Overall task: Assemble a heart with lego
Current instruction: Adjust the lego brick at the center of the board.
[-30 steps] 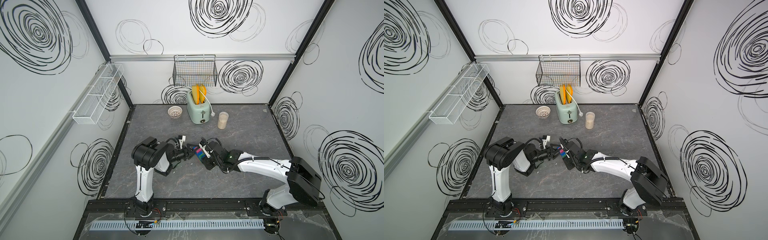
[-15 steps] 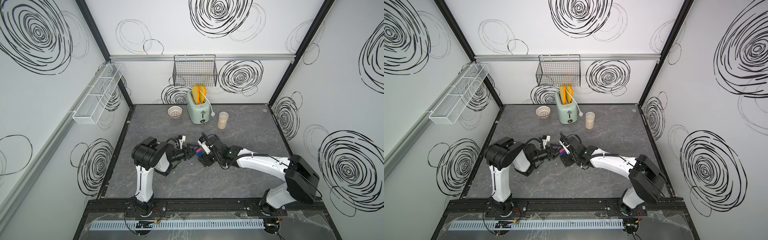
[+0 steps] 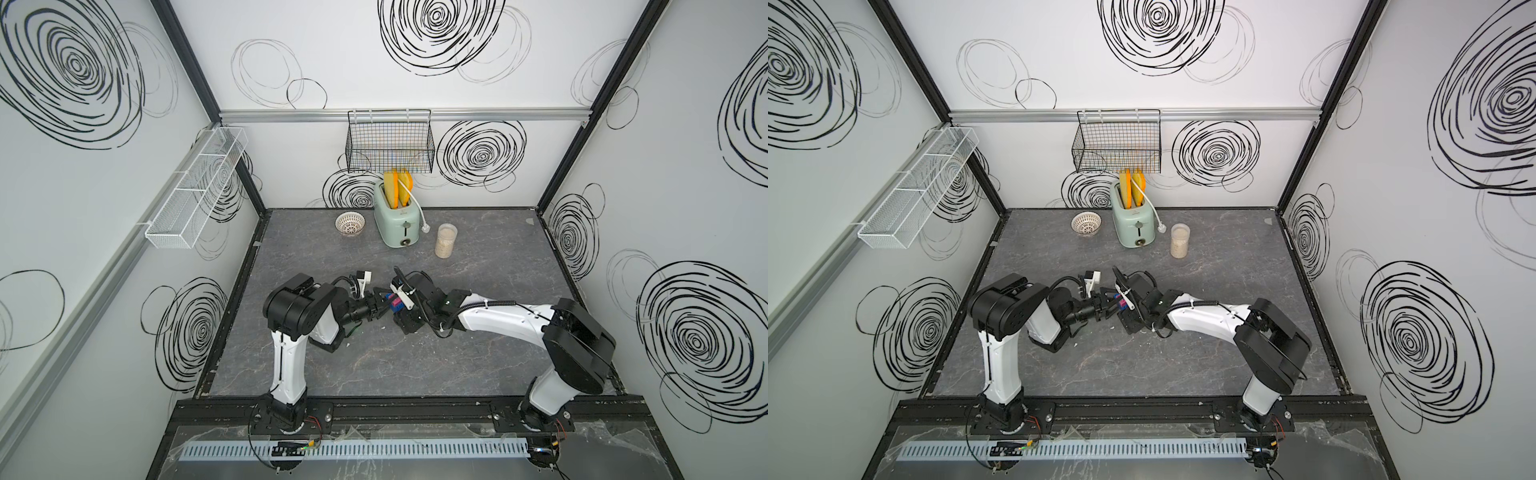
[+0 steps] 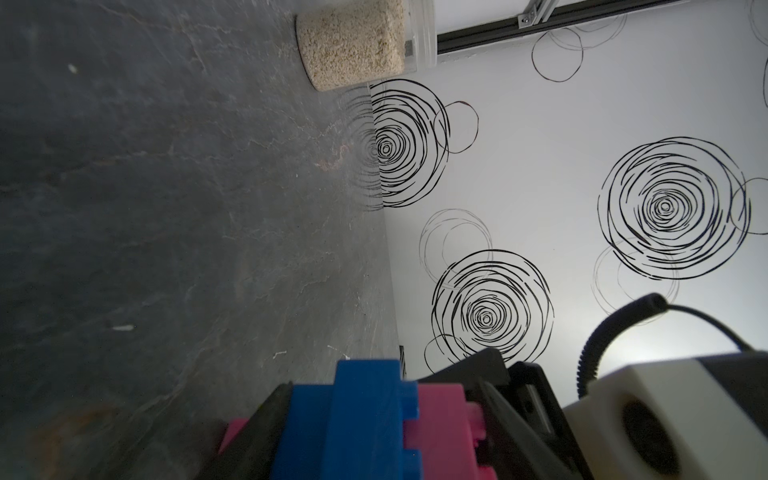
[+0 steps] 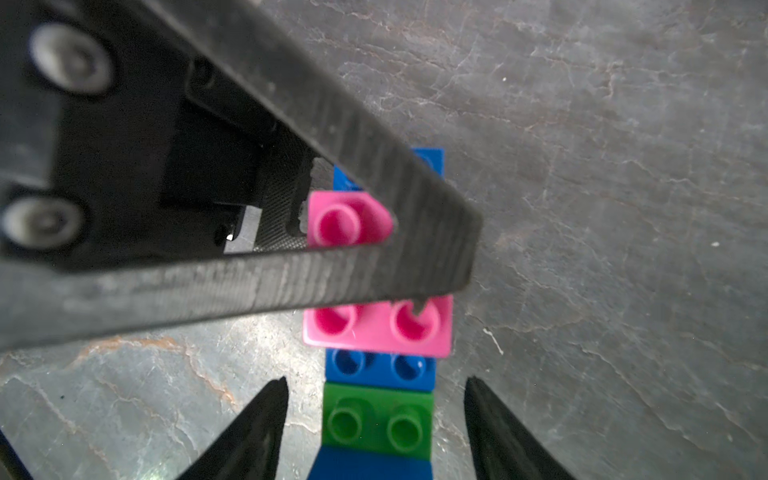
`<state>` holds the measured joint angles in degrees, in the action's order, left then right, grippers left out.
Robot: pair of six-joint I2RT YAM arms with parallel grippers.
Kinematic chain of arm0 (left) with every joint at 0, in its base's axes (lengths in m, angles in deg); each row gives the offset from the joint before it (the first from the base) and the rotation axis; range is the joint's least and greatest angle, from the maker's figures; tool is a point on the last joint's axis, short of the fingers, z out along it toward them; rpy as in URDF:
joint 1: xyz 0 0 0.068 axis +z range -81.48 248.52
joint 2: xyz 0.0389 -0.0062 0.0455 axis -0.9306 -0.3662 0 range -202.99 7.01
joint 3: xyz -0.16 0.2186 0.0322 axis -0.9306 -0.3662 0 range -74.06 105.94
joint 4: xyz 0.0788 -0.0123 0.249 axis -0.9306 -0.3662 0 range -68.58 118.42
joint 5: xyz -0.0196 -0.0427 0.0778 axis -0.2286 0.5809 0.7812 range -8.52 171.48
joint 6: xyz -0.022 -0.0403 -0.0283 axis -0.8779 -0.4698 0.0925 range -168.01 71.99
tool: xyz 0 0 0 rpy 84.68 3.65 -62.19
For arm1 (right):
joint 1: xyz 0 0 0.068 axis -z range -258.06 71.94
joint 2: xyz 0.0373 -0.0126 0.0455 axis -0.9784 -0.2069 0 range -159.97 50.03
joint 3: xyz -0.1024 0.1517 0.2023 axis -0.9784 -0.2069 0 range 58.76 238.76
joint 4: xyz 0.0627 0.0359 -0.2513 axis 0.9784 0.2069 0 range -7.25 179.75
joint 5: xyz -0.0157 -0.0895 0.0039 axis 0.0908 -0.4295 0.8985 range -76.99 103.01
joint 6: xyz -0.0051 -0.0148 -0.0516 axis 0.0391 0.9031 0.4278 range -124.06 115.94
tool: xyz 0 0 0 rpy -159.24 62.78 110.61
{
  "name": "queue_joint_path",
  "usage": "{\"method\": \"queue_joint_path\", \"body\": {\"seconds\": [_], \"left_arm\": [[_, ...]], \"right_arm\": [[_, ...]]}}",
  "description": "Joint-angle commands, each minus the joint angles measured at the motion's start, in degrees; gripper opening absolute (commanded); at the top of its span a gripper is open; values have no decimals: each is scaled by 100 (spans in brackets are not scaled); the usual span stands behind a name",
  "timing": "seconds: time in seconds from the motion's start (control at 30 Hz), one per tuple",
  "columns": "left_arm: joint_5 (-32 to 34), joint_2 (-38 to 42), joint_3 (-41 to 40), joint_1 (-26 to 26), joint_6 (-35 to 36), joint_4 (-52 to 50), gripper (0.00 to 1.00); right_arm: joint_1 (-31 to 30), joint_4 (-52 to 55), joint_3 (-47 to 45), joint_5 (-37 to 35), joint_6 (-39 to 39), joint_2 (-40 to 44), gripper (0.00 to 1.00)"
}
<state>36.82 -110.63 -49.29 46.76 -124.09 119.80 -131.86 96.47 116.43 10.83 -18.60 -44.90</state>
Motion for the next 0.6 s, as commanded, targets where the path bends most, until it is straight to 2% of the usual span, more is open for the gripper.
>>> {"method": "queue_joint_path", "body": {"seconds": [0.0,0.17,0.27,0.4,0.57], "left_arm": [[19,46,-17,-23,-72,1260,55],[37,77,-23,-22,-77,1260,61],[40,90,-34,-23,-92,1260,68],[82,102,-33,4,-126,1260,87],[286,191,-107,204,-247,1262,95]], "right_arm": [[24,-22,218,-115,4,-102,66],[30,-35,279,-120,-16,-162,54],[67,10,316,-112,-16,-210,48],[117,19,315,-47,-13,-201,41],[232,36,241,152,-13,-73,37]]}}
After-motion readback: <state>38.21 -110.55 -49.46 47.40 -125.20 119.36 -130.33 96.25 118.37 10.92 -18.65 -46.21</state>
